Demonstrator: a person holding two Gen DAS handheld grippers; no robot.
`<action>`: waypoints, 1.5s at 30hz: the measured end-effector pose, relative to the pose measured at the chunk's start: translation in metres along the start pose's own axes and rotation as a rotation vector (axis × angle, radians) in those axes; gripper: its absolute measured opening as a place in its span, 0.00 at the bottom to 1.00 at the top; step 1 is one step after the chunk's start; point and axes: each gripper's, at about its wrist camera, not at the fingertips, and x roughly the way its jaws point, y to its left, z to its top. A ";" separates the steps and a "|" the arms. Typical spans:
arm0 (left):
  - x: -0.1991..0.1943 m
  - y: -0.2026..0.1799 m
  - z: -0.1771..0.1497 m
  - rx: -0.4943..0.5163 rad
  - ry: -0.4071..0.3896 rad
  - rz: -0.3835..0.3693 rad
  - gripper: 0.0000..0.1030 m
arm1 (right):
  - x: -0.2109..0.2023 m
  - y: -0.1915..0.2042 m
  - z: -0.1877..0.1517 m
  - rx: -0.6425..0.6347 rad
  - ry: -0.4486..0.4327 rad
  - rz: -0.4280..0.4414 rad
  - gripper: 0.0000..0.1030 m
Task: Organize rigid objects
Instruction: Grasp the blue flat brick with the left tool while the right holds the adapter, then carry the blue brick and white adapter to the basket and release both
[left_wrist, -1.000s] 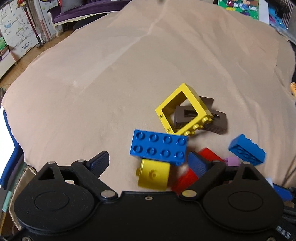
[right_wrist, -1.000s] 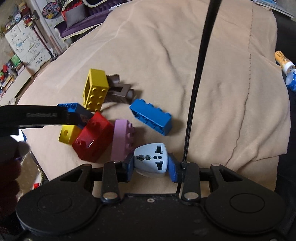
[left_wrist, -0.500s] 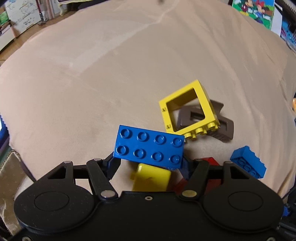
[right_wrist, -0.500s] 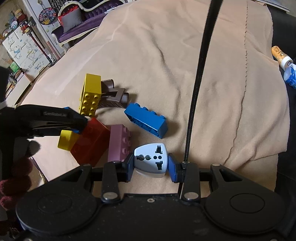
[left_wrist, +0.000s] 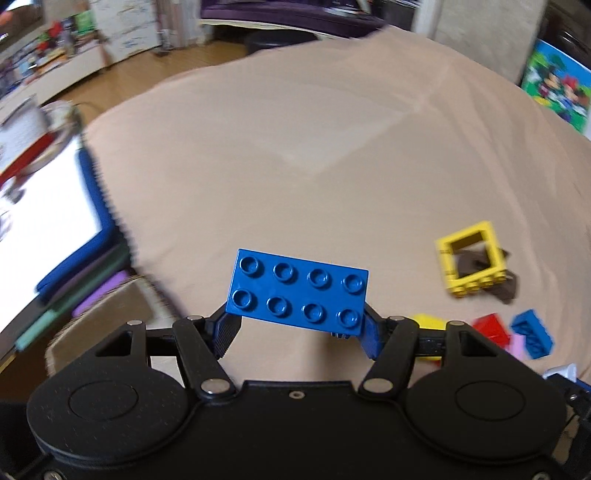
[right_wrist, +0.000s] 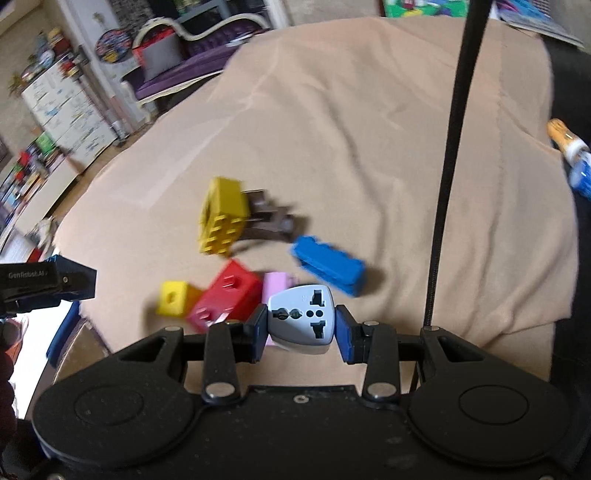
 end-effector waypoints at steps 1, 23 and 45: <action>-0.002 0.011 -0.004 -0.021 -0.002 0.016 0.59 | 0.001 0.009 -0.002 -0.020 0.005 0.013 0.36; 0.015 0.215 -0.095 -0.512 0.114 0.264 0.59 | 0.072 0.314 -0.064 -0.469 0.247 0.276 0.36; 0.021 0.217 -0.098 -0.511 0.149 0.314 0.69 | 0.125 0.346 -0.075 -0.460 0.269 0.200 0.45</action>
